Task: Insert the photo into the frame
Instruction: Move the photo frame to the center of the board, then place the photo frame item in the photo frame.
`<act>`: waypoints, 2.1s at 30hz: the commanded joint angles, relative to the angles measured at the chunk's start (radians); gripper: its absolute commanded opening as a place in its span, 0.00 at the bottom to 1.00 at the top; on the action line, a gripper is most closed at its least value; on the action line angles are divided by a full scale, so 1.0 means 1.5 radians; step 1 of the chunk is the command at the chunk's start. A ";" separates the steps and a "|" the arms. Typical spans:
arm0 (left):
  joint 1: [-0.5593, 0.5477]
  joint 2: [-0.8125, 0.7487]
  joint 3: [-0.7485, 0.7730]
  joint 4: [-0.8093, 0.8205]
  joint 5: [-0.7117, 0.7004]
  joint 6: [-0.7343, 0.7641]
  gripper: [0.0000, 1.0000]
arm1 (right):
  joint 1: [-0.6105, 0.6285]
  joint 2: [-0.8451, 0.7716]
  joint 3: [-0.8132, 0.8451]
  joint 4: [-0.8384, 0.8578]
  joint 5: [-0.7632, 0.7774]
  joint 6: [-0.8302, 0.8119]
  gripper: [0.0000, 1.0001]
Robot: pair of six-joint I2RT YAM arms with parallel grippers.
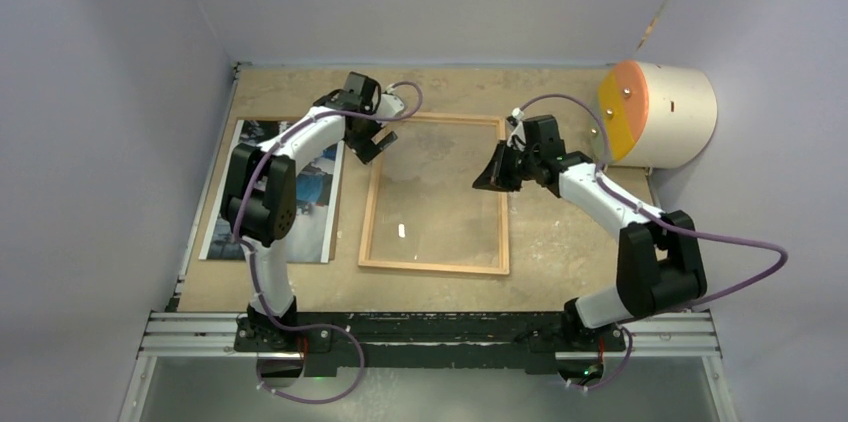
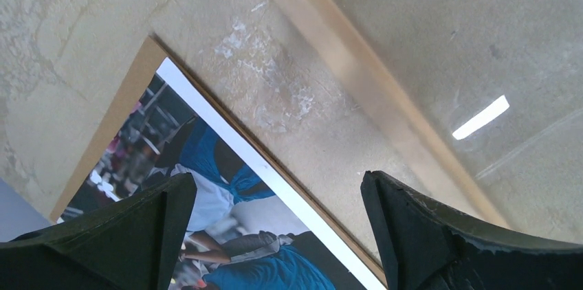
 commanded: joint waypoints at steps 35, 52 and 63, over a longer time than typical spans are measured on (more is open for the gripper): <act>0.133 -0.064 -0.088 0.036 0.030 -0.013 0.99 | 0.057 -0.045 -0.002 0.323 -0.205 0.248 0.00; 0.141 -0.088 -0.125 0.025 0.109 -0.041 0.98 | 0.103 -0.049 0.117 0.298 -0.165 0.223 0.00; 0.273 -0.089 -0.010 0.026 0.078 -0.102 0.98 | 0.125 -0.063 0.154 0.341 -0.168 0.257 0.00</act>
